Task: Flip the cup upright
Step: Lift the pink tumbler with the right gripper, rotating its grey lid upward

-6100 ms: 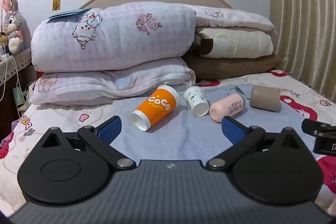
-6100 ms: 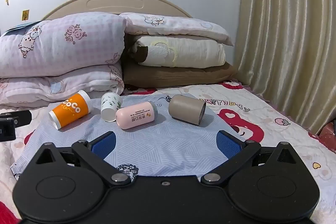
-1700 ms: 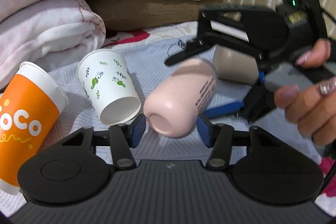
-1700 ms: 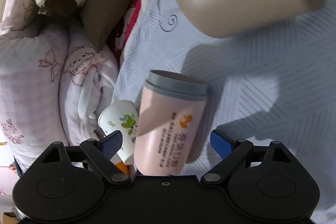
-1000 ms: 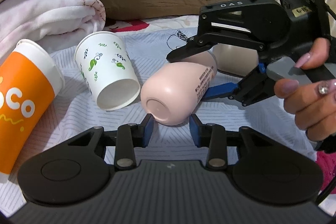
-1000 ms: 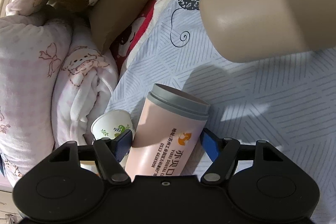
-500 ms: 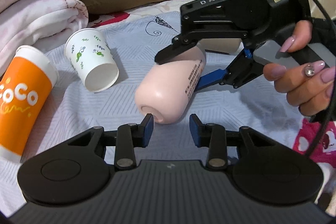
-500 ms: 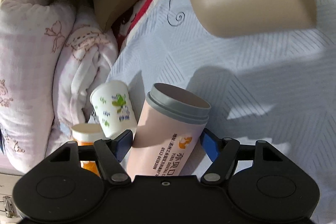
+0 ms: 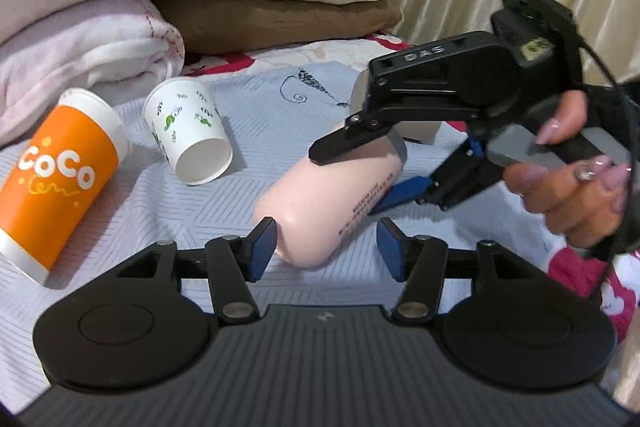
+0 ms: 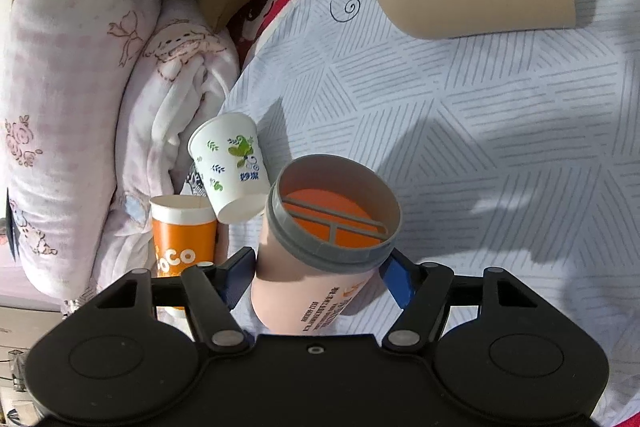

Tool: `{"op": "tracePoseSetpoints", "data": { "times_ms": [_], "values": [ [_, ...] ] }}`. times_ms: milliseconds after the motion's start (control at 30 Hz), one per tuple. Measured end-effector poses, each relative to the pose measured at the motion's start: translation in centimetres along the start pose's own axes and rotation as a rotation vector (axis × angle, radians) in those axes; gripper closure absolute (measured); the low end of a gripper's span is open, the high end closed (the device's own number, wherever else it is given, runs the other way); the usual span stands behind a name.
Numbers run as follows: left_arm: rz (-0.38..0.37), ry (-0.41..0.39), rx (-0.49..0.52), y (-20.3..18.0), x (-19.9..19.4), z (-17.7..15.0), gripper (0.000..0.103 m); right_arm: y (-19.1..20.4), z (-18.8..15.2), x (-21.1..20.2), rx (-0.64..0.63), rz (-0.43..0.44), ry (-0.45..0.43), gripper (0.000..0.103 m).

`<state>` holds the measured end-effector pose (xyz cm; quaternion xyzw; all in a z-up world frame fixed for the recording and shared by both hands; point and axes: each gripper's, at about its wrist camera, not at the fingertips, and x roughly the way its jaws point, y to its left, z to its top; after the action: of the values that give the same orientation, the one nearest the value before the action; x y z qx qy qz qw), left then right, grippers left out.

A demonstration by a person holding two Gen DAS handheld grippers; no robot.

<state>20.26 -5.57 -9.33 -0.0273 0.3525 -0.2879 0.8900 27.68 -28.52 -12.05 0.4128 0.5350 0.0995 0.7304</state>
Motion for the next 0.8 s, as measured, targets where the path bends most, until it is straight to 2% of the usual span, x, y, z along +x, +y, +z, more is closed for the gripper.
{"op": "tracePoseSetpoints", "data": {
  "times_ms": [300, 467, 633, 700, 733, 800],
  "values": [
    [0.0, -0.048, -0.009, 2.6, 1.9, 0.2, 0.034, 0.3, 0.7, 1.2, 0.003, 0.012, 0.038, 0.031],
    [-0.053, 0.01, -0.013, 3.3, 3.7, 0.0, 0.032, 0.9, 0.7, 2.1, -0.039, -0.02, 0.049, 0.031],
    [-0.024, 0.06, 0.03, 2.3, 5.0, -0.5, 0.033, 0.8, 0.8, 2.6, -0.022, -0.02, 0.059, 0.031],
    [-0.012, 0.079, 0.034, 2.0, 5.3, -0.6, 0.036, 0.8, 0.7, 2.5, -0.022, -0.021, 0.057, 0.031],
    [-0.005, 0.088, 0.029, 1.8, 5.3, -0.6, 0.042, 0.7, 0.7, 2.5, -0.019, -0.019, 0.056, 0.031],
    [0.01, 0.109, 0.018, 1.7, 5.2, -0.7, 0.042, 0.7, 0.6, 2.4, -0.016, -0.019, 0.057, 0.031]
  ]
}}
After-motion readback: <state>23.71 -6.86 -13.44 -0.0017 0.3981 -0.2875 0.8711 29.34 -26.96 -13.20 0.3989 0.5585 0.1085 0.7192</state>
